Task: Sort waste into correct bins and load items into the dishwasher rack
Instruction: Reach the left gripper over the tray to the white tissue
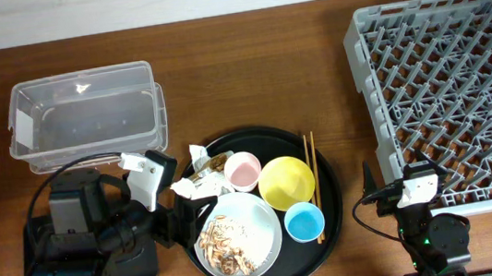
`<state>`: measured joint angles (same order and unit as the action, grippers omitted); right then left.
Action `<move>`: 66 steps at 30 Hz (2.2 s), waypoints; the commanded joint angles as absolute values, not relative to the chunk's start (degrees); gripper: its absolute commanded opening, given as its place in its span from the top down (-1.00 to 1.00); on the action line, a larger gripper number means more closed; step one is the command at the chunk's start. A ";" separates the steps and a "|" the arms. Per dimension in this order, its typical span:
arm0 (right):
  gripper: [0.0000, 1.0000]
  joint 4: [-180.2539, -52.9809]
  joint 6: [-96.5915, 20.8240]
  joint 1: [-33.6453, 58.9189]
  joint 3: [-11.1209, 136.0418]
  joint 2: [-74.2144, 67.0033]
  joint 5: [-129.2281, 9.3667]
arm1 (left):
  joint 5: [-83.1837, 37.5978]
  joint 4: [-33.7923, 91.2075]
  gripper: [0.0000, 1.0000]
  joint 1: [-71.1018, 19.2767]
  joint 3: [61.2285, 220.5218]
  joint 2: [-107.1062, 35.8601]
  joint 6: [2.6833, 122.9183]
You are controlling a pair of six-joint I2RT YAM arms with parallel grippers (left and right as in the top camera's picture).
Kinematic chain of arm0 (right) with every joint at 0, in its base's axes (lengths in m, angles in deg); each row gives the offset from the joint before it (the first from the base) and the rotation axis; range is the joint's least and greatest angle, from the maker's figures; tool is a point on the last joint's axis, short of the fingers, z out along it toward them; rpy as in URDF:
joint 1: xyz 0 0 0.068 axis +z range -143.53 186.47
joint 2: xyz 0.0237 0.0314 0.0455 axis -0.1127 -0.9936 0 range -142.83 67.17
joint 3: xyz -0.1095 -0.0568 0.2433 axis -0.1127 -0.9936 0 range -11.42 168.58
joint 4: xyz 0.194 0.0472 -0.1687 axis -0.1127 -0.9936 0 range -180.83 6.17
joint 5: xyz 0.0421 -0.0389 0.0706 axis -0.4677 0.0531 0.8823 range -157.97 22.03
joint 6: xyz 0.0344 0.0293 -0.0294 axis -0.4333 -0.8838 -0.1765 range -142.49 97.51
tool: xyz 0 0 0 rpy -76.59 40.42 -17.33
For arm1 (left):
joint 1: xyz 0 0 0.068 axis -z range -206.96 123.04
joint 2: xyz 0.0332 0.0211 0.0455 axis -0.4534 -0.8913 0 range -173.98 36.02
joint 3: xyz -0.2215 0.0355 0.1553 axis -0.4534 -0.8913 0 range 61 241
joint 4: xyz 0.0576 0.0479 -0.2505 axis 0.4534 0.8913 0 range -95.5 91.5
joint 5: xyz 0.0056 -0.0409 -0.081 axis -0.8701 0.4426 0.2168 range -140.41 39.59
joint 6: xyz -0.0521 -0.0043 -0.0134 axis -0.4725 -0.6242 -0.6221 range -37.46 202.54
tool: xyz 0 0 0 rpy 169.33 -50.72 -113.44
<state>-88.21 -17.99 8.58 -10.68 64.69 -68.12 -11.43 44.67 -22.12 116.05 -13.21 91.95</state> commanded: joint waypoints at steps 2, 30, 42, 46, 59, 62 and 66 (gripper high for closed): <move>-0.97 -88.41 -18.04 8.30 -11.10 64.75 -68.64 | -19.45 49.29 -0.99 -18.12 121.16 -13.27 89.08; -0.97 -88.41 -18.04 8.30 -11.10 64.75 -68.64 | -58.00 70.68 -0.99 -5.12 141.51 -46.56 70.05; -0.97 -88.41 -18.04 8.30 -11.10 64.75 -68.64 | -57.50 68.00 -0.96 -9.55 138.93 -58.58 63.75; -0.97 -88.41 -18.04 8.30 -11.10 64.75 -68.64 | -54.68 63.25 -0.86 -9.55 134.45 -59.09 63.75; -0.97 -88.41 -18.04 8.30 -11.10 64.75 -68.64 | -53.15 48.76 -0.40 -9.92 125.53 -59.28 63.73; -0.97 -88.41 -18.04 8.30 -11.10 64.75 -68.64 | -53.26 47.62 -0.40 -9.95 125.31 -59.72 63.75; -0.97 -88.41 -18.04 8.30 -11.10 64.75 -68.64 | -53.20 44.11 -0.40 -9.95 123.26 -60.20 63.73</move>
<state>-88.21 -17.93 8.58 -10.68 64.69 -68.14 -53.61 46.07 -9.49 125.51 -59.15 64.06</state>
